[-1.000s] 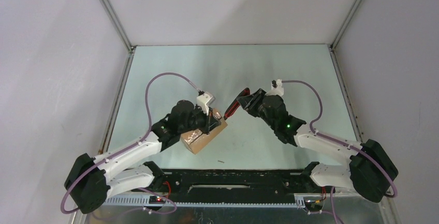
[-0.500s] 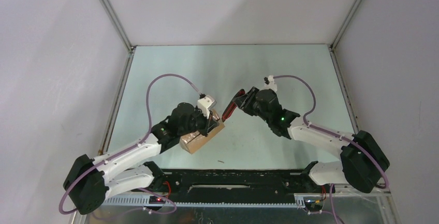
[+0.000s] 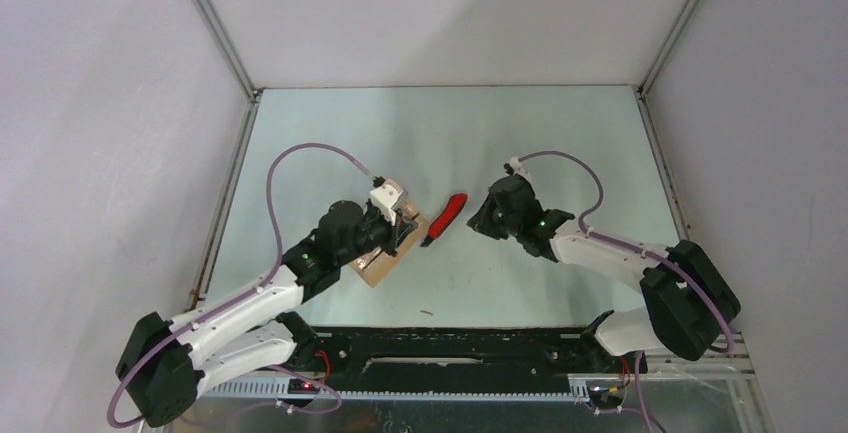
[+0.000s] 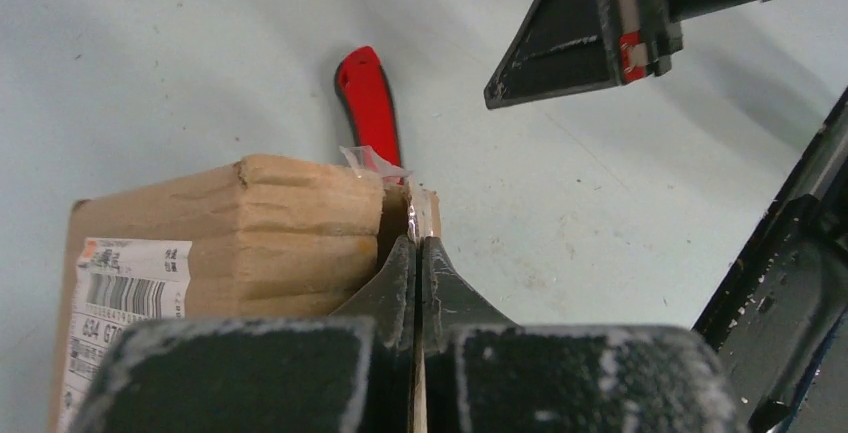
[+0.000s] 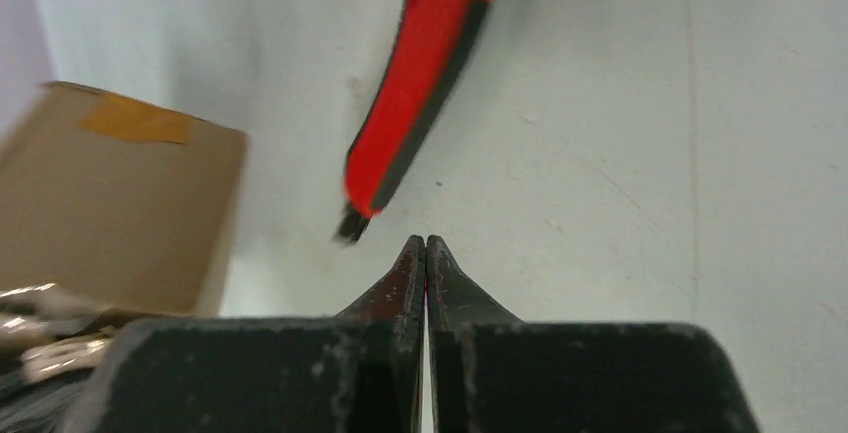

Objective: Unpack the express box
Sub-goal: Place the knife at the center of the board.

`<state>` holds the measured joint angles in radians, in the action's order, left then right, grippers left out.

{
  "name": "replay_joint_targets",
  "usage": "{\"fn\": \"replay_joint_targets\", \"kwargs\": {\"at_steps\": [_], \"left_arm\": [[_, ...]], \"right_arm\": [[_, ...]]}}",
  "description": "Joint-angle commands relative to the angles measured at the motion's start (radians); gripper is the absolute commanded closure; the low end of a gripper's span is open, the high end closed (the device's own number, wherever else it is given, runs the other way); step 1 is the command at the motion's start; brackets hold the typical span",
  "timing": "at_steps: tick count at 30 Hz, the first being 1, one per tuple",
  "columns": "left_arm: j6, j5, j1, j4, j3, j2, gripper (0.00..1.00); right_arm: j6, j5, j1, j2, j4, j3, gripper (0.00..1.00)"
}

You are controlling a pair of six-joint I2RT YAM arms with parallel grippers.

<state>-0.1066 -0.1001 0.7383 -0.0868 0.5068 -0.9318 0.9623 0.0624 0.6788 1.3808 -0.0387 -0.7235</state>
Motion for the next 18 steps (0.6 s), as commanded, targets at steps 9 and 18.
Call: {"fn": "replay_joint_targets", "kwargs": {"at_steps": [9,18], "left_arm": [[0.078,-0.360,-0.003,-0.074,0.005,0.025,1.00],[0.182,-0.539,0.007,-0.022,0.012,-0.003,1.00]], "right_arm": [[-0.150,-0.104,-0.115,-0.077,0.011,0.012,0.82],[-0.407,-0.438,-0.028,-0.095,0.161,-0.036,0.30]]}}
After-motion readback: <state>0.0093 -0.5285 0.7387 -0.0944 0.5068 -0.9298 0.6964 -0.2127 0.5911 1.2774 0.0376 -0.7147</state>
